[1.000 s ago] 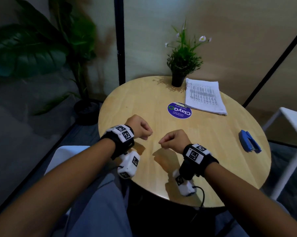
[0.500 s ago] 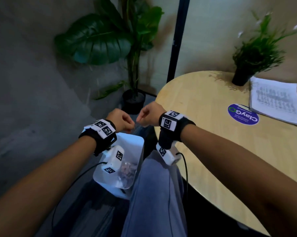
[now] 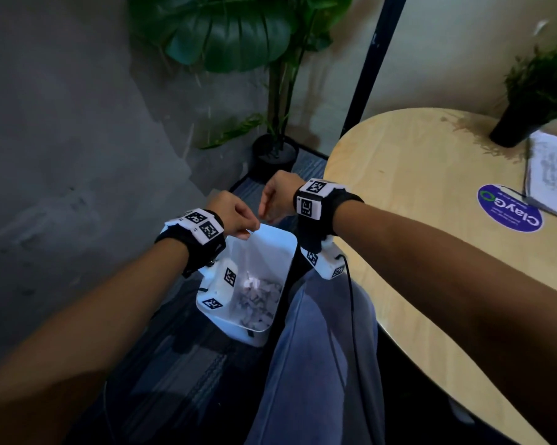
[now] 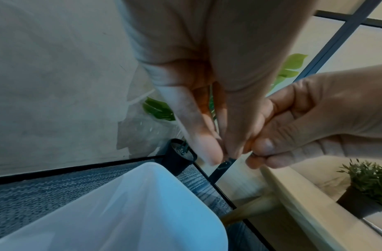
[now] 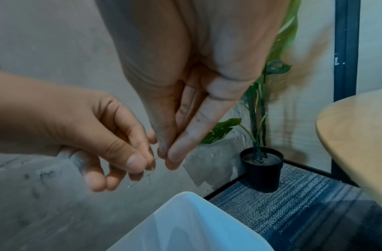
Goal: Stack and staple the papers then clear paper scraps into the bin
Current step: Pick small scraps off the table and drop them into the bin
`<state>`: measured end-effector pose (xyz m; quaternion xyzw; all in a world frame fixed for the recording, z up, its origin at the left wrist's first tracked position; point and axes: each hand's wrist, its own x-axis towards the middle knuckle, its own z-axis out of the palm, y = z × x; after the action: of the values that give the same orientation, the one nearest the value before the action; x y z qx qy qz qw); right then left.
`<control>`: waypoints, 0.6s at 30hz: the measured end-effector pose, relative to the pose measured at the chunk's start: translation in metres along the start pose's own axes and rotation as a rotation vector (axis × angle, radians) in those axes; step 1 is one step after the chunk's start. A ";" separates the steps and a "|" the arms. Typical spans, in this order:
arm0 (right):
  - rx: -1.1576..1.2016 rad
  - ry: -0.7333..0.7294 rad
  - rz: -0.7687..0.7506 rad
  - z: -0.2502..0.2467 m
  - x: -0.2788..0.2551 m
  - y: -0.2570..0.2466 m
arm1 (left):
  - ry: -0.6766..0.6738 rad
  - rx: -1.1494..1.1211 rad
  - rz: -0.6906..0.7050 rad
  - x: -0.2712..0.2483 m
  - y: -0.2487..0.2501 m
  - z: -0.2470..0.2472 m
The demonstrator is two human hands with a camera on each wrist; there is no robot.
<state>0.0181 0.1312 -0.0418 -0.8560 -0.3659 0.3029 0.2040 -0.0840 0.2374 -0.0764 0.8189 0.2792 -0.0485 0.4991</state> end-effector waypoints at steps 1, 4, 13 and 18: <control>-0.011 -0.009 0.008 0.002 0.002 0.000 | -0.007 0.001 -0.007 0.000 -0.002 -0.001; -0.019 -0.043 0.034 0.003 0.003 -0.002 | -0.032 0.016 -0.026 0.000 -0.006 -0.004; -0.057 -0.057 0.011 0.004 -0.001 -0.002 | -0.042 0.174 -0.050 0.000 -0.004 -0.002; -0.119 -0.052 -0.005 0.005 -0.001 -0.008 | -0.043 0.206 -0.026 0.001 -0.007 -0.003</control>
<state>0.0098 0.1363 -0.0409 -0.8576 -0.3907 0.3020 0.1440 -0.0870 0.2429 -0.0808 0.8611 0.2725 -0.1010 0.4173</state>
